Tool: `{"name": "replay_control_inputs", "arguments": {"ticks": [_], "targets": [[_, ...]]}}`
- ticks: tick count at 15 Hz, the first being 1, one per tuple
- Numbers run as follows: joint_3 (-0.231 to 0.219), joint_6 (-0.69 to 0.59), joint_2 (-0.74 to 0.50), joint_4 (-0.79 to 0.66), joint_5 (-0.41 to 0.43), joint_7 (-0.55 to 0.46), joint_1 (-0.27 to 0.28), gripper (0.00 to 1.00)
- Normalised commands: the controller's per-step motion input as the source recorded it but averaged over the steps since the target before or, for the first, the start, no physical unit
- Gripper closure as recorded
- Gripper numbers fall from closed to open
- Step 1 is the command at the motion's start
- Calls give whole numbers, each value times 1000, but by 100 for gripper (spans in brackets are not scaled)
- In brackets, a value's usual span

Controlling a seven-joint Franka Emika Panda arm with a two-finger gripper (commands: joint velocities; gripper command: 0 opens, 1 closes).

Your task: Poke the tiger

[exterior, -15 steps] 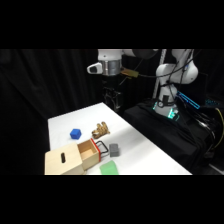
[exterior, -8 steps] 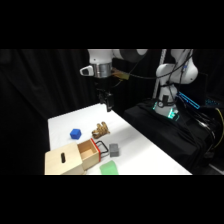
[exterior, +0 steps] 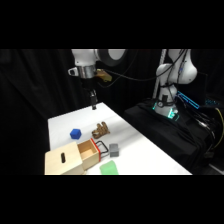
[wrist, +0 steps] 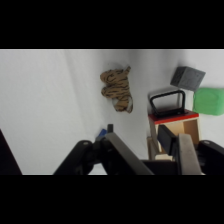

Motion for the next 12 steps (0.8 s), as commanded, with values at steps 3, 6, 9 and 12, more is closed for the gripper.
{"name": "replay_control_inputs", "arguments": {"ticks": [3,6,9,12], "targets": [[-23,129,264,208,145,-109,-59,77],[-18,157,239,143,177,-141,-66,95],[-5,168,218,77,175,-162,-56,99],[17,186,155,-16,163,-170,-39,95]]}}
